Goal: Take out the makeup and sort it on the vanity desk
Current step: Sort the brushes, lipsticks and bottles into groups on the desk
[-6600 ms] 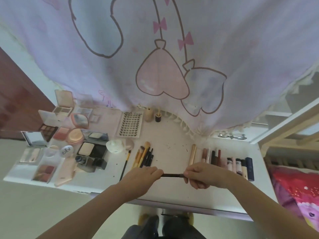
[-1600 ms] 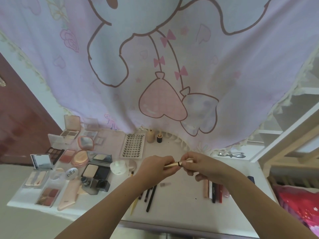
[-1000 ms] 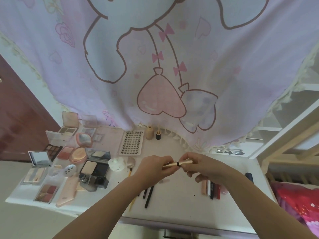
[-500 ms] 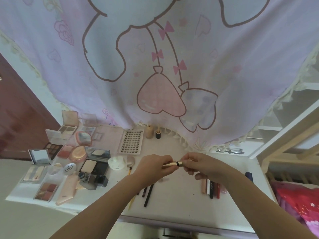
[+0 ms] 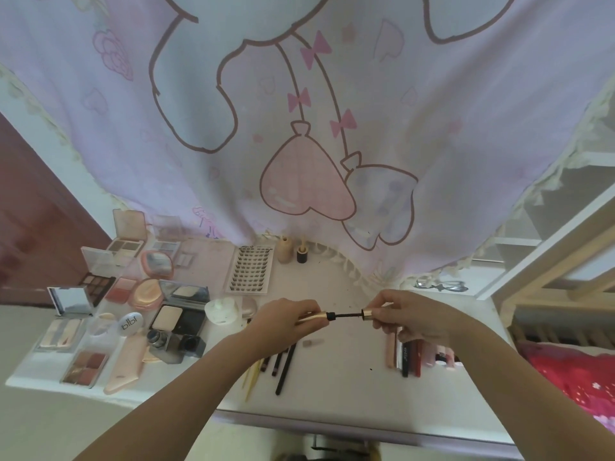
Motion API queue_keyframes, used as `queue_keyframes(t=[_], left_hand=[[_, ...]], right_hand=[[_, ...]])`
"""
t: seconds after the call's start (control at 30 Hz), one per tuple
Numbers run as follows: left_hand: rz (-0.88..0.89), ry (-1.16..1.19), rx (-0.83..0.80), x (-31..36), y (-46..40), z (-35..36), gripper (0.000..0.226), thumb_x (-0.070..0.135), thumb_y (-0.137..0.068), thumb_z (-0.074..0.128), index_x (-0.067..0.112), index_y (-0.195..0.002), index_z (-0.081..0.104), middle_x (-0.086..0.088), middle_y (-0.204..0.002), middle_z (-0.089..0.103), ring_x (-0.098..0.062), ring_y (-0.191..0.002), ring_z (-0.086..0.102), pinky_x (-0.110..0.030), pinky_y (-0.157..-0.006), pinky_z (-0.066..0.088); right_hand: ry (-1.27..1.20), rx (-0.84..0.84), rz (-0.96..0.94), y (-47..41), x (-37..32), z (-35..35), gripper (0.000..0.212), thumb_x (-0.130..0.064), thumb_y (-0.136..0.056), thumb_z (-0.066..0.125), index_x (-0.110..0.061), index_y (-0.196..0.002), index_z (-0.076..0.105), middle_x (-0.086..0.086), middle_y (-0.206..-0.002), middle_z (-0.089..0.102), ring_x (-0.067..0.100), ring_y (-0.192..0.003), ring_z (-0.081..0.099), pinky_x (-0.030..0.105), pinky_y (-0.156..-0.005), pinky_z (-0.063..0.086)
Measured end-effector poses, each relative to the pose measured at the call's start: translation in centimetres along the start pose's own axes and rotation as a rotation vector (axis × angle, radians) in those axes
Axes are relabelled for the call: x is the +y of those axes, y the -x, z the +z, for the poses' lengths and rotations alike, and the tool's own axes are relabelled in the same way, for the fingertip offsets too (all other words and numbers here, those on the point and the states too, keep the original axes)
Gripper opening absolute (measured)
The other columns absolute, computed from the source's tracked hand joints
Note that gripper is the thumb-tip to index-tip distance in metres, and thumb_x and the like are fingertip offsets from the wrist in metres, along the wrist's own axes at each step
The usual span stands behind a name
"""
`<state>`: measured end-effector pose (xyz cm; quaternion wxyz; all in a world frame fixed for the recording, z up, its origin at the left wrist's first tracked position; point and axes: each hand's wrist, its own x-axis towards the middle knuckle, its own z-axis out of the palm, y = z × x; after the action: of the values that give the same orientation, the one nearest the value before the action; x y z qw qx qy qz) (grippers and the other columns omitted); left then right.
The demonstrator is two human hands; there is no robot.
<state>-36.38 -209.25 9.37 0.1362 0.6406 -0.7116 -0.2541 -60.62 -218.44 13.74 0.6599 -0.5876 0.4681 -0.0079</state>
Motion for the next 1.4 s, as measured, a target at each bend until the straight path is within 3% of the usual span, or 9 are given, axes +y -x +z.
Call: queue_keyframes(t=[0.23,0.37,0.53,0.63,0.87,1.07,1.2,1.3,1.4], left_hand=[[-0.191,-0.06,-0.082,-4.4,2.1,0.6,0.027,0.051,-0.095,0.036,0.028,-0.104,0.047,0.012,-0.068,0.053,-0.015,-0.067,0.057,-0.023,-0.057,0.039],[-0.296,0.175,-0.104,-0.9,0.7,4.7,0.032,0.034,-0.099,0.033,0.012,-0.119,0.045,-0.015,-0.114,0.059,-0.03,-0.105,0.056,-0.041,-0.09,0.046],[-0.372,0.017,-0.17,2.1,-1.6,9.9,0.031,0.036,-0.099,0.033,0.01,-0.109,0.046,-0.01,-0.102,0.062,-0.026,-0.089,0.06,-0.034,-0.069,0.044],[-0.371,-0.146,-0.139,2.1,-3.0,10.8,0.034,0.039,-0.098,0.035,0.011,-0.106,0.053,-0.008,-0.104,0.062,-0.024,-0.094,0.059,-0.031,-0.07,0.042],[-0.373,-0.353,-0.119,-0.6,-4.5,10.6,0.037,0.045,-0.096,0.038,0.014,-0.109,0.054,-0.005,-0.109,0.061,-0.023,-0.101,0.058,-0.031,-0.069,0.042],[-0.411,-0.338,-0.078,-1.9,-4.8,9.1,0.035,0.042,-0.097,0.035,0.015,-0.101,0.057,-0.004,-0.102,0.065,-0.021,-0.094,0.061,-0.029,-0.064,0.039],[-0.241,-0.385,-0.006,0.4,-5.9,9.1,0.029,0.035,-0.099,0.032,0.014,-0.108,0.049,-0.005,-0.105,0.06,-0.023,-0.097,0.057,-0.031,-0.064,0.036],[-0.096,-0.254,-0.035,4.3,-7.4,11.3,0.024,0.03,-0.098,0.032,0.013,-0.106,0.048,-0.007,-0.104,0.059,-0.024,-0.094,0.056,-0.033,-0.062,0.035],[-0.144,-0.111,-0.121,7.7,-9.3,14.2,0.024,0.029,-0.096,0.036,0.013,-0.111,0.047,-0.008,-0.109,0.058,-0.026,-0.099,0.056,-0.036,-0.071,0.042]], right_hand=[[-0.051,0.051,0.137,2.0,2.5,-2.0,0.007,-0.014,-0.096,0.053,-0.008,-0.099,0.055,-0.004,-0.066,0.067,0.004,-0.047,0.056,0.015,-0.038,0.038],[-0.206,0.125,0.153,-0.1,5.0,1.3,0.014,-0.011,-0.097,0.049,-0.008,-0.109,0.057,0.006,-0.091,0.066,0.014,-0.078,0.063,0.027,-0.06,0.054],[0.059,0.258,0.264,-3.7,8.2,6.8,0.018,-0.031,-0.1,0.041,-0.015,-0.108,0.044,-0.001,-0.092,0.067,0.011,-0.076,0.064,0.021,-0.057,0.052],[0.272,0.31,0.246,-5.0,9.4,8.2,0.02,-0.035,-0.099,0.037,-0.016,-0.104,0.044,-0.003,-0.086,0.068,0.011,-0.07,0.064,0.026,-0.063,0.053],[0.735,0.348,0.182,-8.1,9.1,10.1,0.034,-0.043,-0.099,0.03,-0.015,-0.104,0.049,0.005,-0.1,0.064,0.021,-0.09,0.061,0.032,-0.073,0.045],[0.82,0.28,0.181,-10.0,8.0,11.5,0.037,-0.038,-0.099,0.028,-0.01,-0.098,0.053,0.01,-0.102,0.064,0.029,-0.093,0.061,0.032,-0.068,0.039],[0.726,0.339,0.132,-8.5,7.9,8.2,0.033,-0.036,-0.101,0.029,-0.014,-0.087,0.051,0.01,-0.098,0.065,0.026,-0.09,0.062,0.031,-0.07,0.042],[0.739,0.391,0.135,-6.7,8.8,3.5,0.026,-0.023,-0.1,0.034,-0.006,-0.105,0.054,0.009,-0.094,0.06,0.027,-0.089,0.061,0.033,-0.073,0.045],[0.586,0.448,0.152,-5.3,10.0,-0.3,0.023,-0.022,-0.099,0.036,-0.009,-0.103,0.054,0.004,-0.082,0.056,0.027,-0.084,0.061,0.029,-0.069,0.042]])
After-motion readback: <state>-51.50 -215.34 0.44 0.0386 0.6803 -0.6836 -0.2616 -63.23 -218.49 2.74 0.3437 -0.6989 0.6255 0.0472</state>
